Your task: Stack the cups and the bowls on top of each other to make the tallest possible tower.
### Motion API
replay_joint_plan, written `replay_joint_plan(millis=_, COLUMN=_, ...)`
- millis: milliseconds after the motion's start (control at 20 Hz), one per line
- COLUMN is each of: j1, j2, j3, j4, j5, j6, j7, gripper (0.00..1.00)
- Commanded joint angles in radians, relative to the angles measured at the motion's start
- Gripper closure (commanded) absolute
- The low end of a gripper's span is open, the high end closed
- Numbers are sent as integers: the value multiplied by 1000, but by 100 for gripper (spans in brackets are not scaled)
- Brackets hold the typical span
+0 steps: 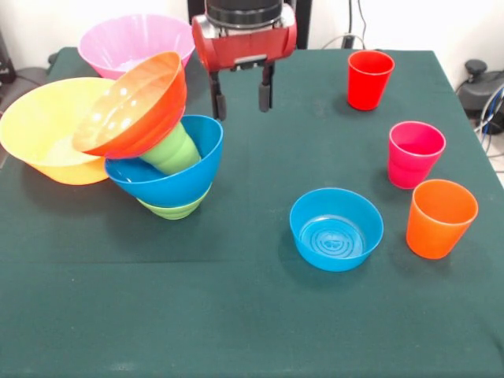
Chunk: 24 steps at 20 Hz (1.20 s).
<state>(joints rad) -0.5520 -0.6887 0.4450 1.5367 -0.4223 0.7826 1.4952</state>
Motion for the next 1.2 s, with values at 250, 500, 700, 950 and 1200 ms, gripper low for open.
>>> replay_joint_plan(millis=250, j1=48, j2=-73, j3=-28, j4=71, j5=23, j6=-53, j7=139, gripper=0)
replay_joint_plan(millis=500, j1=74, j2=-72, j3=-48, j4=44, j5=25, j6=-29, j7=153, gripper=0)
replay_joint_plan(millis=700, j1=90, j2=-70, j3=-60, j4=40, j5=25, j6=-31, j7=163, gripper=0)
replay_joint_plan(millis=950, j1=106, j2=-44, j3=-82, j4=33, j5=12, j6=-67, j7=179, gripper=0)
replay_joint_plan(millis=1200, j1=108, j2=-42, j3=-95, j4=47, j5=1, j6=-100, j7=170, gripper=0)
